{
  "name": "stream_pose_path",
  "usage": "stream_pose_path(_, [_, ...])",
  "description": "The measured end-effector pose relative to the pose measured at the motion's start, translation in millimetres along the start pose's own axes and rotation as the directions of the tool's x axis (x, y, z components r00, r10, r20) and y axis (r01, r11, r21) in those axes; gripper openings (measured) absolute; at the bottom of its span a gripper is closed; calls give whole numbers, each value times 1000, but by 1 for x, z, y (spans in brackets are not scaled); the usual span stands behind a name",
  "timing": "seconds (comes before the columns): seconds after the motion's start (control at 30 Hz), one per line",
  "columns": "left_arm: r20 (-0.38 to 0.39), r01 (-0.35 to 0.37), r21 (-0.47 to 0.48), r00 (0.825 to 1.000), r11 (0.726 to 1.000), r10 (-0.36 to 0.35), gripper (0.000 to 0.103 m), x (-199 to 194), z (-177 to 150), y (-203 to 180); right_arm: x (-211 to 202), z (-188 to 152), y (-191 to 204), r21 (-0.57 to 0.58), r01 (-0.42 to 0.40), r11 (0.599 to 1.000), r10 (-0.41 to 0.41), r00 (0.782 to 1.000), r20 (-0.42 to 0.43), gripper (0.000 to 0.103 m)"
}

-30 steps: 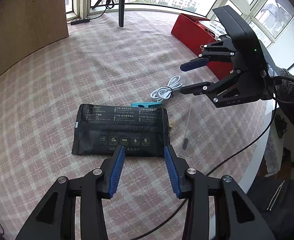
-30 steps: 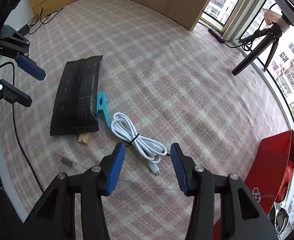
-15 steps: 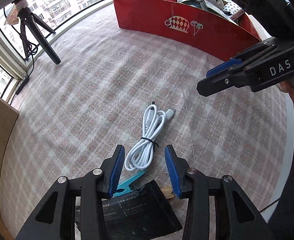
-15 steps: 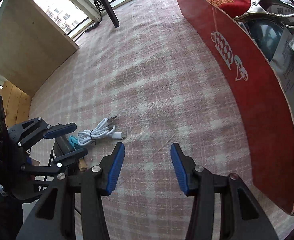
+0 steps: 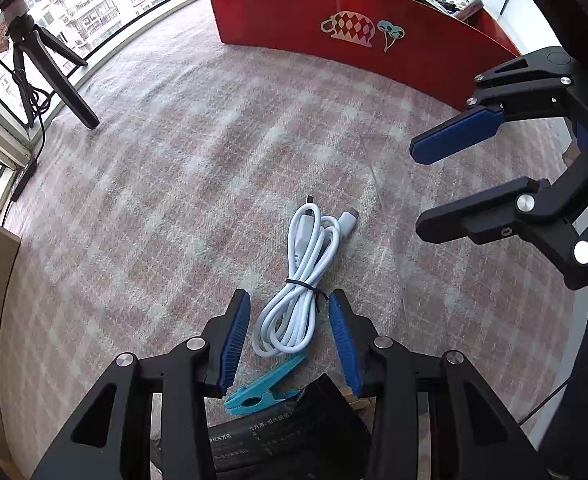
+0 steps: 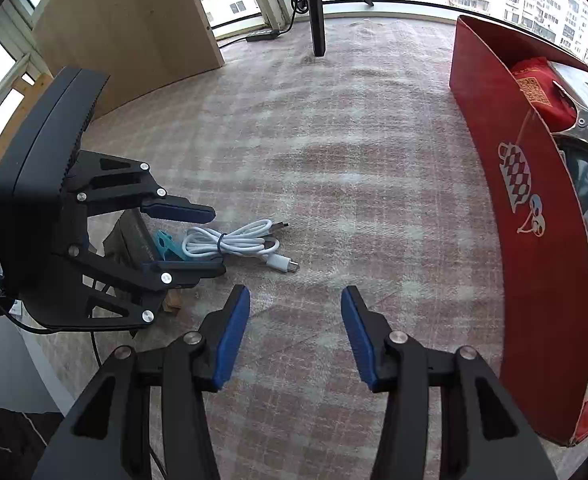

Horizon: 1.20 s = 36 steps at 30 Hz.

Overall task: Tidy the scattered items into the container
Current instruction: 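Open the left tool and lower it onto the white cable, then grasp the white cable with the left tool while the right tool grasps the wooden clothespin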

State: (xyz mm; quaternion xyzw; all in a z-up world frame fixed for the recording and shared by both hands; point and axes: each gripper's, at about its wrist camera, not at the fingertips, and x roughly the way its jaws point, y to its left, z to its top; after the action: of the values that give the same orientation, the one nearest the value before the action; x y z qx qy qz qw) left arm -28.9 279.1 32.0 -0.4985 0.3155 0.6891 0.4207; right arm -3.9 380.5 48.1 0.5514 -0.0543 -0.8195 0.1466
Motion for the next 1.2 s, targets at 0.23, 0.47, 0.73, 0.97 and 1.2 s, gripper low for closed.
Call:
stream_pose_path(0.23, [3, 39, 13, 999, 999, -39, 39, 1, 1, 7, 9, -27, 59, -297, -23, 954, 21, 1000, -8, 47])
stream_pose_path(0.47, [-12, 72, 27, 997, 997, -71, 39, -1, 2, 17, 33, -38, 102, -485, -45, 873, 50, 999, -3, 35])
stream_pose_path(0.73, [-1, 101, 27, 995, 995, -101, 38, 7, -5, 29, 46, -35, 98, -487, -59, 871, 79, 997, 21, 34])
stream_pose_path(0.97, [-1, 107, 23, 994, 994, -107, 35, 16, -3, 26, 51, -40, 103, -551, -52, 833, 100, 993, 57, 22])
stream_pose_path(1.2, [8, 106, 9, 994, 994, -106, 27, 26, -4, 32, 47, -35, 106, -522, -61, 851, 106, 993, 56, 13])
